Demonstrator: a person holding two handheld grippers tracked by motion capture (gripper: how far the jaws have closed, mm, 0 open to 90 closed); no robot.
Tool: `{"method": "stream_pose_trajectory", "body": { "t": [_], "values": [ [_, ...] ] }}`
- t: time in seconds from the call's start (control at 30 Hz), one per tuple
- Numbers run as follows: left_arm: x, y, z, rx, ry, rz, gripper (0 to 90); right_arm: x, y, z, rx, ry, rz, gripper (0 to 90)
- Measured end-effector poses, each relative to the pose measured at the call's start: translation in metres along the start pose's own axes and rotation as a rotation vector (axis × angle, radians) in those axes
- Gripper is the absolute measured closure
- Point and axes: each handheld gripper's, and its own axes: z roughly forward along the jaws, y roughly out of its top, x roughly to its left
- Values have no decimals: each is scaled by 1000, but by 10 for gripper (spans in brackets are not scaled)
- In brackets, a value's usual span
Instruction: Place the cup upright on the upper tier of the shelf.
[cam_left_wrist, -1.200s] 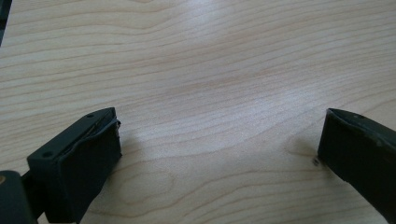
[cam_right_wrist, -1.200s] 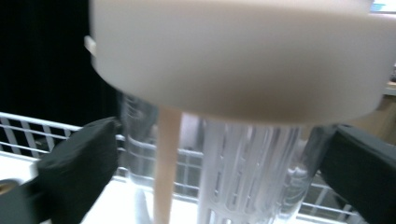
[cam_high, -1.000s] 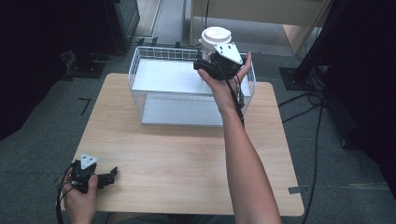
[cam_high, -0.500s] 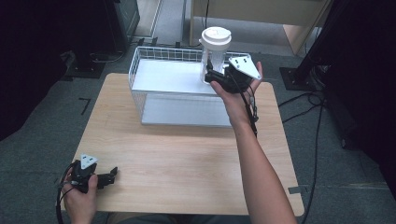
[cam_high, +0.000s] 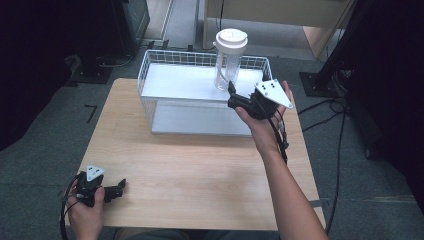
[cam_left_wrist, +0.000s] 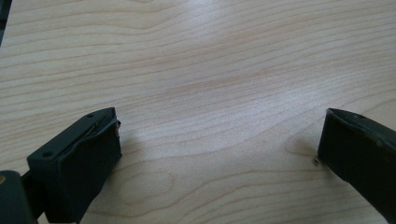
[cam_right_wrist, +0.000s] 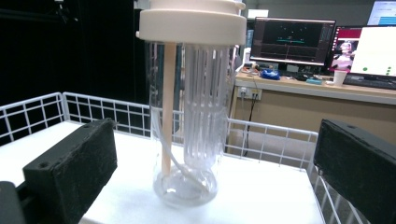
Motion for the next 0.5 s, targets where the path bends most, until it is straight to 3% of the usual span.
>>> {"method": "stream_pose_trajectory", "body": {
  "t": [0.5],
  "values": [
    [0,0,0,1,0,0,0,-21,-28,-36,-10,-9,-15,0]
  ]
}}
